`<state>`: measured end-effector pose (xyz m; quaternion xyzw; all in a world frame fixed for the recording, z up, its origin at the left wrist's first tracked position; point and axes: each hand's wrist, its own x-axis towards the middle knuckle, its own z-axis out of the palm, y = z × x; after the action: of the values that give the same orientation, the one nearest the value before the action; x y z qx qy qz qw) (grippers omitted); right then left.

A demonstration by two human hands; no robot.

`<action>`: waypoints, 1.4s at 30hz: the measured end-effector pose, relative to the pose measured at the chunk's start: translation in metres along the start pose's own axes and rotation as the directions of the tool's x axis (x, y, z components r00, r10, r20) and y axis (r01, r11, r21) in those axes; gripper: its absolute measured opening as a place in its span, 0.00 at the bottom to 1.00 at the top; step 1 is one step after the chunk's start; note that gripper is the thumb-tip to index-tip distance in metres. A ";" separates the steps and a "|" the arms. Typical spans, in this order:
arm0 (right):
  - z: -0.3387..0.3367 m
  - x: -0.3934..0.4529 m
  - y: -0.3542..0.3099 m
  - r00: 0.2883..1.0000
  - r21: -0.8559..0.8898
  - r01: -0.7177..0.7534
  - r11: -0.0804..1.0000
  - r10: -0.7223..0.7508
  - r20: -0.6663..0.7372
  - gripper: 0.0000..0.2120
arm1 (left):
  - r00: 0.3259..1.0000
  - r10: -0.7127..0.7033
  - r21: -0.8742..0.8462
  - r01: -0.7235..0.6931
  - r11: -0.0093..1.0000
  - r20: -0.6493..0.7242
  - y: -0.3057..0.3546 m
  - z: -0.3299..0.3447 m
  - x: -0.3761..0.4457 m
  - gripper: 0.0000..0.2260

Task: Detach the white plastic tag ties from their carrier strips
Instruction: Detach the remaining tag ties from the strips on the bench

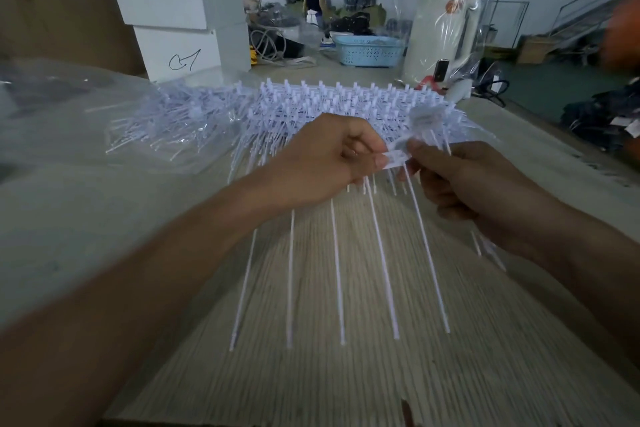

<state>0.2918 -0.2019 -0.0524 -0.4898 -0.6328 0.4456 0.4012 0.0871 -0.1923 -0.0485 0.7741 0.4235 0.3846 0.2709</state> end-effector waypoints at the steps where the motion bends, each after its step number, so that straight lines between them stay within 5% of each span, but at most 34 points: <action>1: -0.001 0.000 -0.001 1.000 0.044 -0.007 0.999 0.007 0.017 0.20 | 1.000 0.009 -0.002 -0.009 1.000 -0.011 0.001 0.001 0.000 0.02; 9: -0.005 -0.001 -0.001 0.995 0.089 -0.037 0.995 0.029 0.097 0.13 | 0.997 0.059 -0.068 -0.062 0.996 -0.041 0.005 0.002 -0.002 0.06; 14: -0.003 0.000 0.000 0.999 0.135 0.049 0.990 -0.049 -0.007 0.12 | 0.999 -0.020 0.054 0.022 0.998 -0.034 0.002 0.002 -0.003 0.06; 16: -0.002 -0.001 0.001 0.995 0.132 0.094 0.987 -0.086 -0.058 0.12 | 0.998 -0.061 0.065 0.062 0.996 -0.016 0.002 0.003 -0.004 0.13; 22: 0.004 -0.003 0.003 0.940 -0.005 0.313 0.950 -0.311 -0.139 0.13 | 0.986 -0.163 -0.195 0.151 0.969 -0.043 0.007 0.009 -0.003 0.18; 28: 0.002 -0.007 0.005 0.834 -0.240 0.530 0.814 -0.551 -0.028 0.11 | 0.960 -0.252 -0.368 0.279 0.887 0.122 0.002 -0.002 0.000 0.24; 34: -0.013 -0.002 0.011 0.759 -0.381 0.642 0.665 -0.620 0.197 0.09 | 0.946 -0.202 -0.187 0.253 0.949 0.253 -0.001 -0.004 -0.003 0.18; 38: -0.021 0.007 0.015 0.752 -0.459 0.657 0.598 -0.559 0.349 0.11 | 0.952 -0.136 0.122 0.106 0.987 0.275 0.003 -0.007 -0.002 0.13; 42: -0.027 0.014 0.018 0.788 -0.544 0.614 0.572 -0.487 0.377 0.15 | 0.967 -0.019 0.545 -0.127 0.829 0.254 0.001 -0.014 -0.005 0.12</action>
<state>0.3191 -0.1819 -0.0610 -0.3299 -0.9003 0.0973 0.2669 0.0747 -0.1955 -0.0417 0.8731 0.4573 0.1522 0.0736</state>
